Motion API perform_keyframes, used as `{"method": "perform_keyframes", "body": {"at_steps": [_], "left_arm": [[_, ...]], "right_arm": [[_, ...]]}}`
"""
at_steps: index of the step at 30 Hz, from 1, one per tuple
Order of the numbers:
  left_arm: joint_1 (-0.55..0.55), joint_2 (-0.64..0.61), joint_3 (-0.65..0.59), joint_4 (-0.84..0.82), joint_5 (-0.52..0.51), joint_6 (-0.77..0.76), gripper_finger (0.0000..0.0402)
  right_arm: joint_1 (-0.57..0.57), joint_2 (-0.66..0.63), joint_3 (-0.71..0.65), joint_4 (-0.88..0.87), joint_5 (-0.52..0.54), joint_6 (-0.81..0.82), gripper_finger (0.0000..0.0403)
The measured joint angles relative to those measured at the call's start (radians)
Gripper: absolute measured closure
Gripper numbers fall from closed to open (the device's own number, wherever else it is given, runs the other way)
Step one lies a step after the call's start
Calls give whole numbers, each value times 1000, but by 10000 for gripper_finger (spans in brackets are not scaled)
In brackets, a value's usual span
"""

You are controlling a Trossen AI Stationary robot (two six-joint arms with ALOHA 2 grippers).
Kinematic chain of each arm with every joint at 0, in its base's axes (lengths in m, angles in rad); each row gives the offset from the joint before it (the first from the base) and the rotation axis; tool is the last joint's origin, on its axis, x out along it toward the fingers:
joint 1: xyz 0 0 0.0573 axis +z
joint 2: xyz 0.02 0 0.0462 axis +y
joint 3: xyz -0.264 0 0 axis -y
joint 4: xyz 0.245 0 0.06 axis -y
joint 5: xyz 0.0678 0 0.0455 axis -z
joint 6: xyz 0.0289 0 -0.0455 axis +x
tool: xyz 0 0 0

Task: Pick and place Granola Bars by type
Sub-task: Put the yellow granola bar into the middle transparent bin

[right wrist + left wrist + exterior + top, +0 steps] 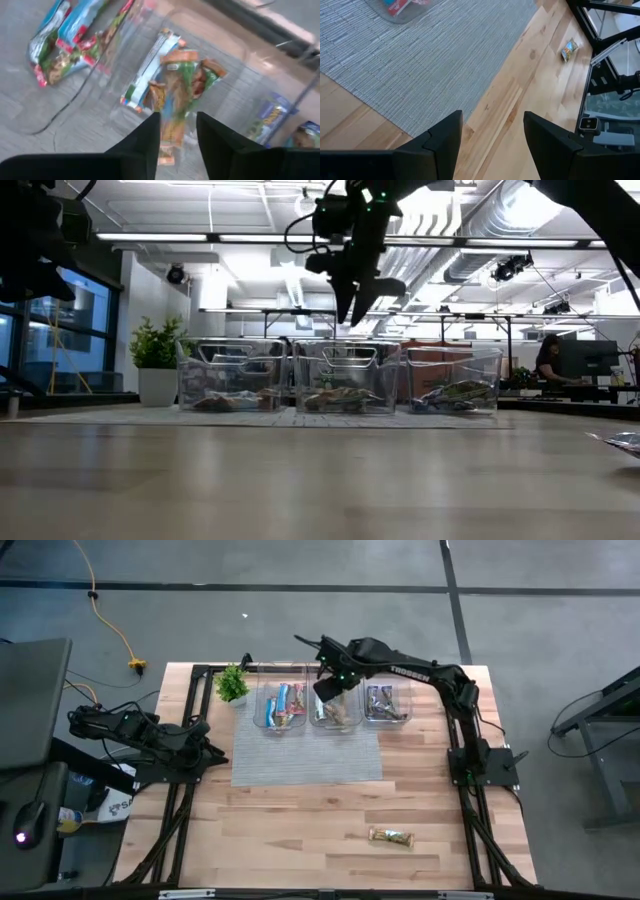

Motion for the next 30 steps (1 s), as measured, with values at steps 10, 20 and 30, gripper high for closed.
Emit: {"method": "perform_keyframes", "body": {"at_steps": [10,20,30], "left_arm": [[0,0,0,0,-2,1,197],[0,0,0,-4,-1,13,197],[0,0,0,-17,0,29,197]], "right_arm": [[17,-33,-16,36,-151,-127,261],[273,-162,-10,-108,-289,-183,261],[686,-174,-124,-369,-94,78,261]]}}
